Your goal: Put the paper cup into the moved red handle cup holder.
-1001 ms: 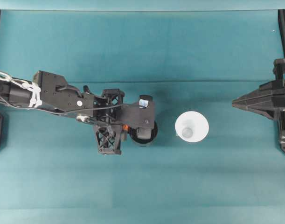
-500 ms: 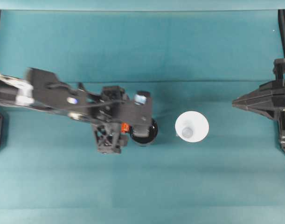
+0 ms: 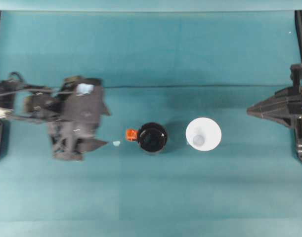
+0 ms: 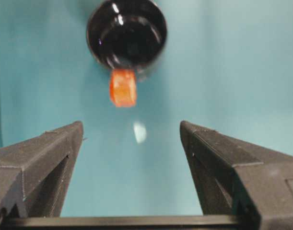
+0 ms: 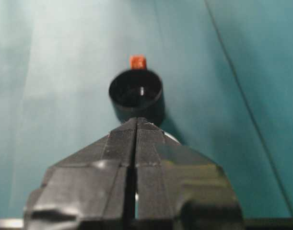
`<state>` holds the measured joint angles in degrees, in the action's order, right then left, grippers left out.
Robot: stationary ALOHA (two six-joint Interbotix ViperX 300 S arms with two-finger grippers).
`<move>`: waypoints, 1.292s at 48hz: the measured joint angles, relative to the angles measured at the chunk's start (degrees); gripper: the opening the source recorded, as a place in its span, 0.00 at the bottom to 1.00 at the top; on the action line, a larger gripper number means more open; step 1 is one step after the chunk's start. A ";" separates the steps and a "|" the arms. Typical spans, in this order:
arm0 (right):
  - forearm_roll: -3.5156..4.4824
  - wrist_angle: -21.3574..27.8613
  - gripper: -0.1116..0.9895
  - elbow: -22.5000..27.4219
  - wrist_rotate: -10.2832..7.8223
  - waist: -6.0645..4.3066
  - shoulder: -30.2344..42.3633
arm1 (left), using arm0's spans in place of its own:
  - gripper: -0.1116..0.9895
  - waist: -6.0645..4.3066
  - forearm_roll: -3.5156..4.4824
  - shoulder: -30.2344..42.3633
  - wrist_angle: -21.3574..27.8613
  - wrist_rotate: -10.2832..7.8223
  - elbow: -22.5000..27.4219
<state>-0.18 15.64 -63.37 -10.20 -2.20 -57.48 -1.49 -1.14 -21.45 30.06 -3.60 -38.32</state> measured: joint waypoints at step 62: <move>-0.26 28.74 0.95 20.30 -18.11 -6.06 27.95 | 0.90 -0.09 0.00 -5.62 0.09 0.00 -4.31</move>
<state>-0.44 44.38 -43.07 -28.30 -8.26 -29.53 -1.58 -1.14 -27.07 30.15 -3.60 -42.63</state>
